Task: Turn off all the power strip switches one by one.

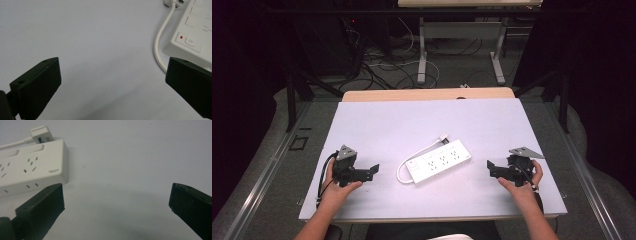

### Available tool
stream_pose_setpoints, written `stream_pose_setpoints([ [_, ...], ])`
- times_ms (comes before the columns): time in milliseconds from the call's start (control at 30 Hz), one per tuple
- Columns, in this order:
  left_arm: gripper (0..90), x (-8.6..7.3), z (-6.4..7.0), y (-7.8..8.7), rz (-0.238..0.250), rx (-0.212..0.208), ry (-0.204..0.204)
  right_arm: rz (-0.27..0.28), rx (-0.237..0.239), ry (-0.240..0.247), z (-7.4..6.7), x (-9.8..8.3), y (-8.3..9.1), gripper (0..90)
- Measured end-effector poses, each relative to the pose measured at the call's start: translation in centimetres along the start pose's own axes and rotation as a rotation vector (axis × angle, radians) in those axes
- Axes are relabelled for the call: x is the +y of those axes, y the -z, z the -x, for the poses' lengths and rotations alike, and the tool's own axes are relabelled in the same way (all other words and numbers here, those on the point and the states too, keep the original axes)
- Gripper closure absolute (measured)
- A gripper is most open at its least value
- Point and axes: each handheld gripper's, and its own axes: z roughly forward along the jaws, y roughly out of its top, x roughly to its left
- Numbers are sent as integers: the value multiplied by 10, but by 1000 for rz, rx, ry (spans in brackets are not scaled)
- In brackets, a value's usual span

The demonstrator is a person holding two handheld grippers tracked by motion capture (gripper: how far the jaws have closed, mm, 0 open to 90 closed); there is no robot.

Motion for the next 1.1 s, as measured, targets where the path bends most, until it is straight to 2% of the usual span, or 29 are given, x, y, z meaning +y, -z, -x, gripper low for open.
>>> stream_pose_setpoints([
  [167, 2, -1, 2, 3, 18, 18, -7, 0, 11, 95, -16, -1, 1, 30],
  [300, 2, -1, 1, 4, 27, 23, -6, 0, 28, 144, -27, 2, 1, 163],
  [333, 2, -1, 0, 5, 15, 19, -10, 3, 44, 140, -29, 3, 0, 167],
  [367, 2, -1, 1, 4, 25, 21, 5, 2, 54, 148, -30, 4, -1, 178],
  [433, 2, -2, 1, 4, 26, 27, 8, -3, 75, 162, -35, 6, -4, 256],
  [500, 2, -2, 0, 6, 19, 23, 9, 0, 93, 177, -38, 9, -7, 262],
  [533, 2, -2, 0, 6, 21, 31, 4, -7, 109, 171, -41, 10, -7, 268],
  [567, 2, -3, 1, 6, 30, 32, 15, -9, 122, 173, -42, 12, -8, 273],
  [600, 2, -3, 1, 7, 20, 30, 14, -15, 134, 169, -45, 13, -8, 276],
  [733, 2, -4, 3, 10, 40, 40, 11, -27, 156, 181, -54, 19, -8, 297],
  [800, 2, -4, 3, 12, 31, 39, 10, -31, 163, 190, -58, 22, -8, 319],
  [867, 3, -5, 4, 11, 45, 45, 22, -33, 169, 204, -61, 25, -9, 328],
  [900, 3, -5, 4, 11, 45, 45, 22, -52, 177, 203, -64, 27, -10, 328],
  [1033, 3, -4, 3, 12, 38, 48, 14, -52, 175, 204, -71, 34, -16, 321],
  [1100, 3, -5, 3, 11, 48, 55, 15, -66, 207, 187, -75, 38, -18, 351],
])
